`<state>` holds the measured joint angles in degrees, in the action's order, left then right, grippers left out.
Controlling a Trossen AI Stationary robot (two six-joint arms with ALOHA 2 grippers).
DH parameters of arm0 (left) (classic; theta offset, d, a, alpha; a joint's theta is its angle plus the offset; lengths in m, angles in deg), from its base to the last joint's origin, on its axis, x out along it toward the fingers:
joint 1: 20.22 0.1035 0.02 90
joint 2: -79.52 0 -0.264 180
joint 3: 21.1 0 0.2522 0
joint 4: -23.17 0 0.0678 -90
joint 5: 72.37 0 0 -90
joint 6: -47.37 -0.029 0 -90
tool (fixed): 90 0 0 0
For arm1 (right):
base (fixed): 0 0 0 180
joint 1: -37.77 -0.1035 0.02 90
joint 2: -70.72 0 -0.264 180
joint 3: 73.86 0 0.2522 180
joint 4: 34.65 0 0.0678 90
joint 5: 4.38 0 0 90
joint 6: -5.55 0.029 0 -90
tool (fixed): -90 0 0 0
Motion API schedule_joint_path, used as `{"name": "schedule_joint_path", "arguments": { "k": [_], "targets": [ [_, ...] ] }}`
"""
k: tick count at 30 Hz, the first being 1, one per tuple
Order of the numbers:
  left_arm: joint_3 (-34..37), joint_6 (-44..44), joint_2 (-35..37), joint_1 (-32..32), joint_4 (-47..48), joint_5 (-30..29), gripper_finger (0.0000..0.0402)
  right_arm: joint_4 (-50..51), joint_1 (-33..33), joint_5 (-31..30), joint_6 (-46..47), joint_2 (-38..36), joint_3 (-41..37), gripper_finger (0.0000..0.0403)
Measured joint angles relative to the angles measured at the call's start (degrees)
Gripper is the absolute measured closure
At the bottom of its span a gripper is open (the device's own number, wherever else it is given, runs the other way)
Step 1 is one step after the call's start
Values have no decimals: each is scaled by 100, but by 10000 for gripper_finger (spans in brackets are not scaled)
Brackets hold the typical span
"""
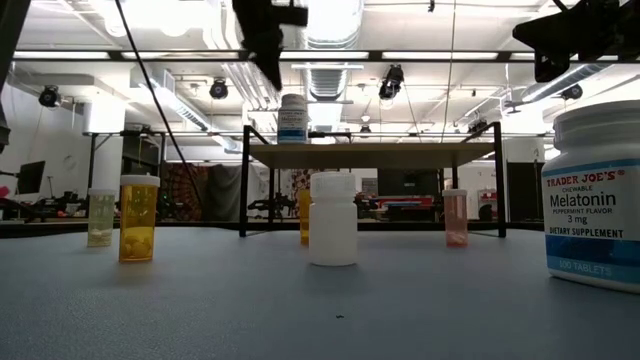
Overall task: Pick and place medicine bottles onto shelf by color
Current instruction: Put the left white pill bottle on the shelf
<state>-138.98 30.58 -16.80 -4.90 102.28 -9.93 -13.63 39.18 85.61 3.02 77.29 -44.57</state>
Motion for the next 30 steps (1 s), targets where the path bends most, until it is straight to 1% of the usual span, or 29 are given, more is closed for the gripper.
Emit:
{"name": "schedule_joint_path", "arguments": {
  "k": [1, 4, 7, 10, 15, 21, 26, 30],
  "targets": [
    [-93, 2, 6, -60, -28, 13, 402, -1, -2, 0, 0, 0, 0, 390],
    [-314, 15, 16, -284, -254, 292, 402, 0, 0, -1, 0, 0, 0, 390],
    [-263, 19, 16, -511, -842, 395, 402, 1, 0, -1, 0, 0, 0, 390],
    [-95, -31, 14, -605, -1024, 406, 402, 4, 0, -2, -2, 0, 0, 390],
    [135, 2, 9, -585, -1034, 59, 402, 10, 0, -2, -1, 0, -7, 390],
    [407, 2, 3, -561, -1035, 14, 402, 8, 0, -1, -2, 1, -9, 390],
    [592, 5, -2, -554, -1031, -294, 402, 8, 0, 0, -2, 0, -9, 390],
    [724, 9, -2, -541, -953, -310, 402, 5, 0, 0, 0, 0, -9, 390]
  ]
}}
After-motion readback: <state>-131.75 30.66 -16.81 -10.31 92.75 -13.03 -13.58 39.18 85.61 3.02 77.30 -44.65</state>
